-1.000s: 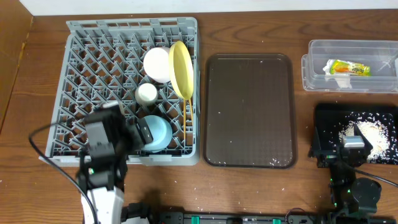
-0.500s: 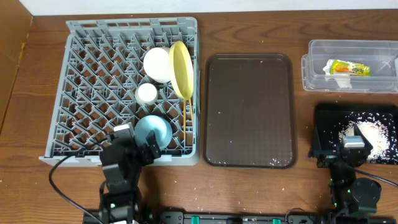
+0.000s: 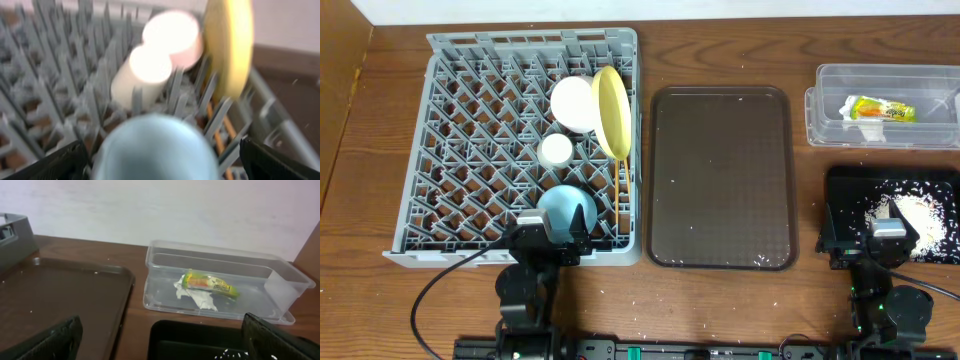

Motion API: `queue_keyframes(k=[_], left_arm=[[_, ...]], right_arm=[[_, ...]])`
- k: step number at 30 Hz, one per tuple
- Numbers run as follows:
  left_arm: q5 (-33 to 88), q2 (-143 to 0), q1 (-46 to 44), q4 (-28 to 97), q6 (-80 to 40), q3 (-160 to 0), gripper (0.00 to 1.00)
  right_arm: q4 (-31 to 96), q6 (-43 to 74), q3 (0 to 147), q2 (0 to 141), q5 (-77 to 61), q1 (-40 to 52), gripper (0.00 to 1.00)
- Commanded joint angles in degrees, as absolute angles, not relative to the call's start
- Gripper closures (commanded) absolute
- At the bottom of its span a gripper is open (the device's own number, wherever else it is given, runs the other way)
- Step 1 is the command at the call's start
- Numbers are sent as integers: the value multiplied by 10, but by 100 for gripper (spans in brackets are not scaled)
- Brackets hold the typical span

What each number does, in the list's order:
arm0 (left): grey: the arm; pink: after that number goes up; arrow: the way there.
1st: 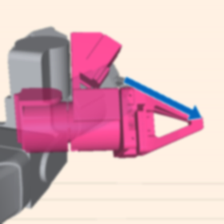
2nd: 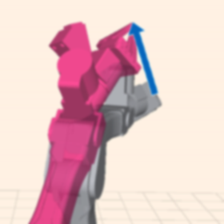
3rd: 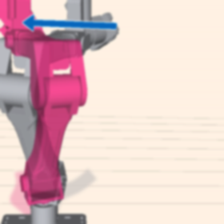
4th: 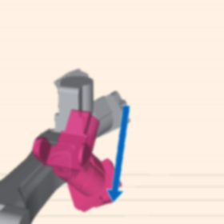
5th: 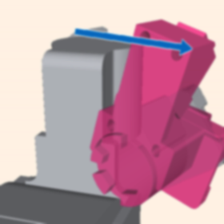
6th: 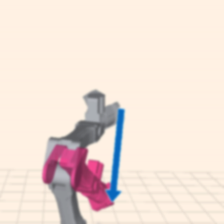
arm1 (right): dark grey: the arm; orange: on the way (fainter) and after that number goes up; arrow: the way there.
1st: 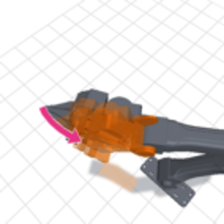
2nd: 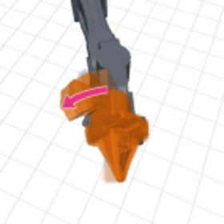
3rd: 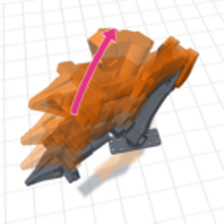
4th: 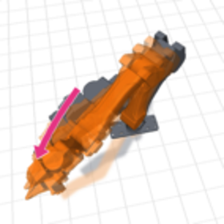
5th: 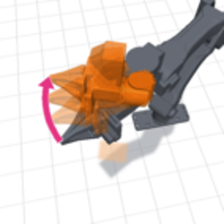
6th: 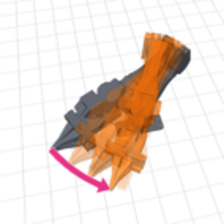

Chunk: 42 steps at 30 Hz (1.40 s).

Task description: Sort waste into correct bins and load items into the dishwasher

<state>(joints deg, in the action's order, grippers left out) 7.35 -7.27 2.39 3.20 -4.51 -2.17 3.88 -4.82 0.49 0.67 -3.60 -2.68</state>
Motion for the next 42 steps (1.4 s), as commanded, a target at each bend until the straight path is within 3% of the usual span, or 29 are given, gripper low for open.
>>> queue_keyframes(k=[1,16,30,42], left_arm=[[68,-35,14,33,-50,-3,2],[68,-1,0,-73,-19,-2,2],[69,-1,-8,36,-11,-2,2],[69,-1,-8,36,-11,-2,2]], right_arm=[[41,-48,3,3,-34,-29,1],[41,-48,3,3,-34,-29,1],[41,-48,3,3,-34,-29,1],[41,-48,3,3,-34,-29,1]])
